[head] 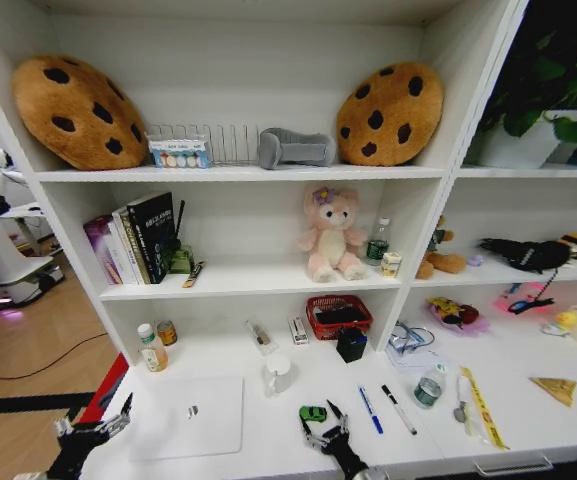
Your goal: Organize the objects on the table.
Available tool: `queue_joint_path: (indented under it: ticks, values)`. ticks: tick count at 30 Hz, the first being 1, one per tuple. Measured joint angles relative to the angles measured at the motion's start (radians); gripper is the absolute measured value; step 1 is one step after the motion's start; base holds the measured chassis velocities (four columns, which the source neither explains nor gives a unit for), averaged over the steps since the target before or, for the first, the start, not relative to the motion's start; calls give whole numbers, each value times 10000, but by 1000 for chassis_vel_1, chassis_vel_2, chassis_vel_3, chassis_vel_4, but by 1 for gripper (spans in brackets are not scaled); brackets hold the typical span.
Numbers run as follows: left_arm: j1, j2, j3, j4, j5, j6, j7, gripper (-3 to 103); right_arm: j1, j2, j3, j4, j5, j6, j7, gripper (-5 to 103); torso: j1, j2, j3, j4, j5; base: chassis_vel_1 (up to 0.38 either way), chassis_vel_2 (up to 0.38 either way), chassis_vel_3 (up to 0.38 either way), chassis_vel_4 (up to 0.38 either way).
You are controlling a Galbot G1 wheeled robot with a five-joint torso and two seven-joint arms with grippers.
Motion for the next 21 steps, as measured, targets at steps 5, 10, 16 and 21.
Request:
queue_joint_path:
  ticks: [5, 10, 16, 21]
  values:
    - [13, -10, -52, -4, -45, -20, -1, 100, 0, -42, -69, -63, -5, -38, 39, 102, 0, 0, 0, 0, -1, 0, 0, 0, 0]
    - [8, -30, -79, 18, -81, -64, -2, 100, -52, -3, -108, -91, -186, -29, 44, 85, 0, 3, -1, 0, -2, 0, 0, 0, 0]
    - [-1, -33, -80, 22, -89, -69, -1, 100, -123, -22, -70, -22, -205, -21, 36, 76, 0, 3, -1, 0, 1, 0, 0, 0, 0]
    - [-20, -60, -51, 34, -87, -87, -1, 100, -210, -64, -18, 104, -198, -30, 37, 76, 0, 2, 0, 0, 1, 0, 0, 0, 0]
